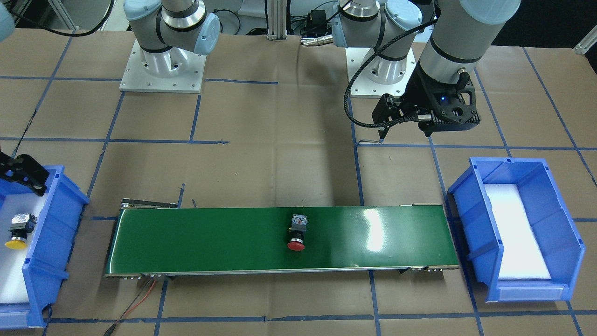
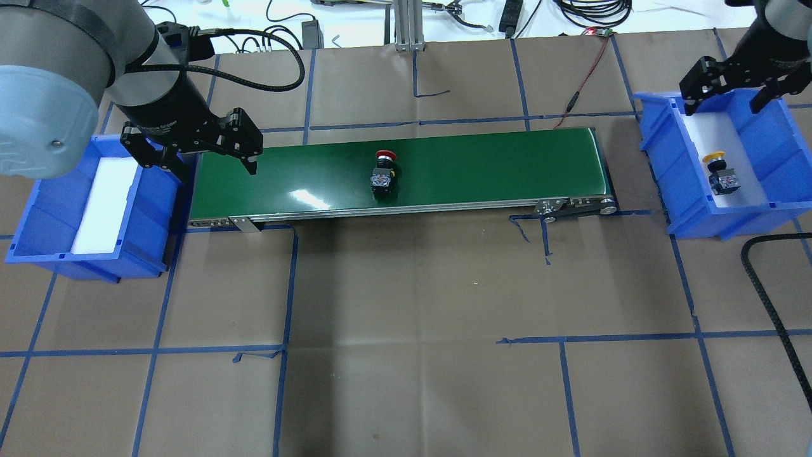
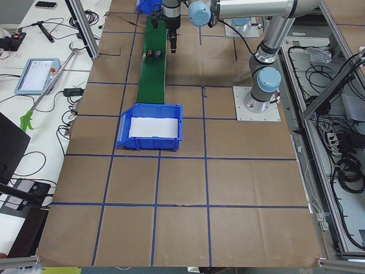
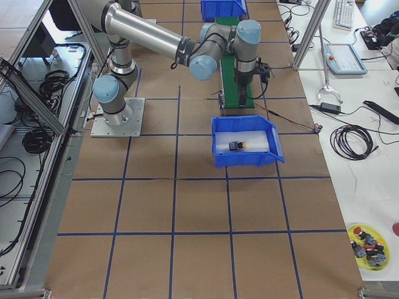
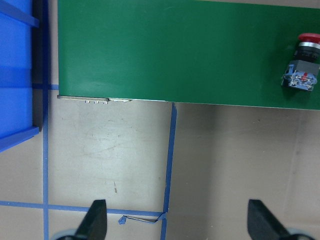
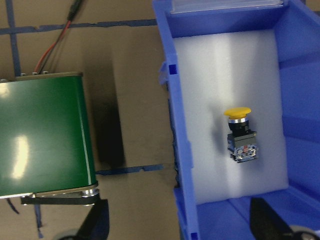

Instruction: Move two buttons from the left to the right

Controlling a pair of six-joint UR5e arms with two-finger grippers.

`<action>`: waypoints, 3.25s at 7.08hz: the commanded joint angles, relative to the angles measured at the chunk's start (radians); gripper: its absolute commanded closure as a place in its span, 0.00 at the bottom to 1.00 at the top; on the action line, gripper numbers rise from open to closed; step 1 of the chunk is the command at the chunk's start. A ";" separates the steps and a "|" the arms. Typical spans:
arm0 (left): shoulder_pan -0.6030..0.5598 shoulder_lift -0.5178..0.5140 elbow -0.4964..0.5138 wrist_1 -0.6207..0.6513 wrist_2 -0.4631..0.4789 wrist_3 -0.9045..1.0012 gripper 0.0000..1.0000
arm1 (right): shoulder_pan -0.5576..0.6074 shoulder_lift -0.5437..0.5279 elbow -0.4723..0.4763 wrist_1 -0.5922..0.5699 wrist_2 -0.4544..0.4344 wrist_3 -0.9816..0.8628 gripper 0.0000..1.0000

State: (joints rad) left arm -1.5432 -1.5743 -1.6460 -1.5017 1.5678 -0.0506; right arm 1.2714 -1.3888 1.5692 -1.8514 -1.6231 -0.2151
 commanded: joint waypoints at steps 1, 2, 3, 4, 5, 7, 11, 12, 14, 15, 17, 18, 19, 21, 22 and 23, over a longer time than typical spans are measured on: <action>0.000 0.000 -0.002 0.000 0.000 0.000 0.00 | 0.164 -0.021 0.006 0.018 -0.007 0.245 0.01; 0.000 0.000 -0.002 -0.002 0.000 0.000 0.00 | 0.240 -0.018 0.006 0.009 -0.009 0.379 0.01; 0.000 0.000 -0.002 0.000 0.000 0.000 0.00 | 0.296 -0.010 0.006 0.002 -0.056 0.414 0.01; 0.000 -0.001 0.000 0.000 0.000 0.000 0.00 | 0.312 -0.006 0.006 -0.006 -0.073 0.421 0.01; 0.000 0.000 -0.002 -0.002 0.000 0.000 0.00 | 0.313 -0.001 0.008 -0.005 -0.073 0.421 0.01; 0.000 0.000 -0.002 0.000 0.000 0.000 0.00 | 0.322 0.013 0.006 -0.005 -0.066 0.418 0.01; 0.000 0.000 -0.002 0.000 0.000 0.000 0.00 | 0.344 0.031 0.006 -0.052 -0.069 0.409 0.01; 0.000 0.000 -0.002 0.000 0.000 0.000 0.00 | 0.344 0.036 0.008 -0.054 -0.069 0.410 0.01; 0.000 0.000 -0.002 0.000 0.000 0.000 0.00 | 0.344 0.045 0.008 -0.054 -0.069 0.413 0.01; 0.000 0.000 0.000 0.000 0.000 0.000 0.00 | 0.345 0.050 0.008 -0.052 -0.067 0.408 0.01; 0.000 0.000 0.000 0.000 0.000 0.000 0.00 | 0.345 0.054 0.006 -0.070 -0.069 0.404 0.01; 0.000 0.000 0.000 0.000 0.000 0.000 0.00 | 0.345 0.053 0.003 -0.075 -0.072 0.401 0.01; 0.000 0.000 -0.002 0.000 0.000 0.000 0.00 | 0.352 0.050 0.005 -0.075 -0.061 0.416 0.01; 0.000 0.000 0.000 0.000 0.000 0.000 0.00 | 0.407 0.063 0.006 -0.125 -0.058 0.451 0.01; 0.000 0.000 0.000 0.000 -0.002 0.000 0.00 | 0.408 0.088 0.005 -0.133 -0.058 0.451 0.01; 0.000 0.000 0.000 0.000 0.000 0.000 0.00 | 0.410 0.100 0.003 -0.137 -0.055 0.451 0.01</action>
State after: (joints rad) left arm -1.5432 -1.5739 -1.6460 -1.5018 1.5671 -0.0506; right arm 1.6762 -1.3064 1.5737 -1.9783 -1.6808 0.2330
